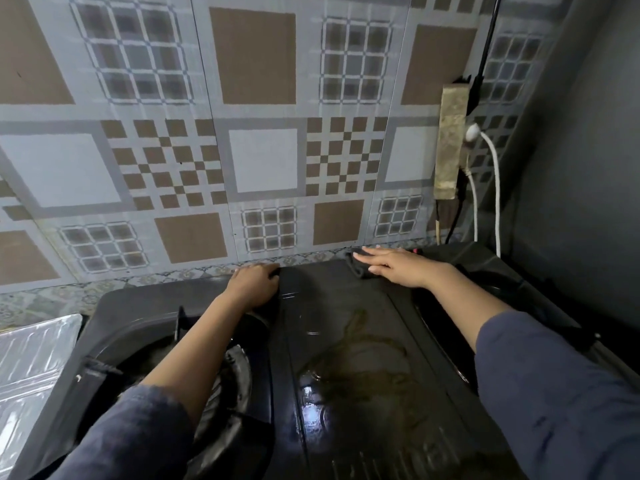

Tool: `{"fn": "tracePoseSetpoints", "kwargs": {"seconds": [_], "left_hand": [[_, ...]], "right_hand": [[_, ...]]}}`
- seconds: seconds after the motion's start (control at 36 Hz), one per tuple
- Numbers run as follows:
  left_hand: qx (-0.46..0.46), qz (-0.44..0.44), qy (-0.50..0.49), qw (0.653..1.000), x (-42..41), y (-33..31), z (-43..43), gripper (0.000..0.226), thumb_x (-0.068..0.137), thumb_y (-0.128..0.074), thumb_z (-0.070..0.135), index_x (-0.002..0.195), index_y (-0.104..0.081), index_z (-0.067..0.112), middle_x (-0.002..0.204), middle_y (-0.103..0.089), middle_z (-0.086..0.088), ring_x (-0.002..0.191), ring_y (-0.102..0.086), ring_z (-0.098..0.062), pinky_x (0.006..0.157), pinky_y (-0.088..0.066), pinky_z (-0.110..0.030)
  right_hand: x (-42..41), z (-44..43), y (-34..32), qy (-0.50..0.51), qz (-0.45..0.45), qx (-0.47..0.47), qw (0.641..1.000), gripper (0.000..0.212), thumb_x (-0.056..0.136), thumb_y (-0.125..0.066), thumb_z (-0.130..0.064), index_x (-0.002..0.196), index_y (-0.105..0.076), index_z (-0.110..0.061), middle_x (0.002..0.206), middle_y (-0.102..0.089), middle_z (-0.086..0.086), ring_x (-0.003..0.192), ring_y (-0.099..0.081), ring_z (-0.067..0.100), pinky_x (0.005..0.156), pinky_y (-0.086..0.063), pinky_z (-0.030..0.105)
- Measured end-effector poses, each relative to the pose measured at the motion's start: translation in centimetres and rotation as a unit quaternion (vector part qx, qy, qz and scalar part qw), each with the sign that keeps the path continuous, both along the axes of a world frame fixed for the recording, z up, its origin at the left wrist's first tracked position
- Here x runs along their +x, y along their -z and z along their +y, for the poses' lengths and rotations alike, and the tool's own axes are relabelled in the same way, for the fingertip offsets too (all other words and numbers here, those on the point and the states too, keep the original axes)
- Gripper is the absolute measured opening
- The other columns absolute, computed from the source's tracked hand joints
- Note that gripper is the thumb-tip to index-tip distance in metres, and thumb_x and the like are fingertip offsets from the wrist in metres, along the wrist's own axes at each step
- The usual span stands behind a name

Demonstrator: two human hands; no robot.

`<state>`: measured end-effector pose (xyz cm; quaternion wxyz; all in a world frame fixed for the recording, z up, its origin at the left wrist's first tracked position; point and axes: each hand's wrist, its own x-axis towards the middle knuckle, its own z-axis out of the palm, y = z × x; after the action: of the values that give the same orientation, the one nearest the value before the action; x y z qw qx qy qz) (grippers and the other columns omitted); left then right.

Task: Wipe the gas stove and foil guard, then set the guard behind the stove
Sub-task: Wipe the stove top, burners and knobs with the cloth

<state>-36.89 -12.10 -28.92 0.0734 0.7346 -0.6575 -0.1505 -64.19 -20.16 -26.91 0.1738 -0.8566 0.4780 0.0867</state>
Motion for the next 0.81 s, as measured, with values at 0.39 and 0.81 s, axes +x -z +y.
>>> {"fn": "tracePoseSetpoints", "kwargs": {"seconds": [0.39,0.81], "left_hand": [[0.0,0.019,-0.01,1.0,-0.9,0.8,-1.8,0.042,0.097,-0.035,0.027,0.139,-0.04,0.024,0.143,-0.046,-0.01,0.129,-0.043,-0.03,0.109,-0.031,-0.042],[-0.01,0.019,-0.015,1.0,-1.1,0.8,-1.4,0.042,0.097,-0.035,0.027,0.139,-0.04,0.024,0.143,-0.045,-0.011,0.131,-0.041,-0.031,0.11,-0.028,-0.041]], "right_hand": [[-4.5,-4.0,0.3,0.213,0.02,-0.021,0.977,0.048,0.101,-0.018,-0.042,0.147,-0.019,-0.032,0.158,-0.01,-0.005,0.146,-0.009,0.023,0.117,-0.008,0.05],[-1.1,-4.8,-0.3,0.466,0.054,0.005,0.883,0.061,0.099,-0.036,-0.025,0.148,-0.004,-0.009,0.157,0.007,0.014,0.144,0.008,0.035,0.115,0.003,0.057]]}}
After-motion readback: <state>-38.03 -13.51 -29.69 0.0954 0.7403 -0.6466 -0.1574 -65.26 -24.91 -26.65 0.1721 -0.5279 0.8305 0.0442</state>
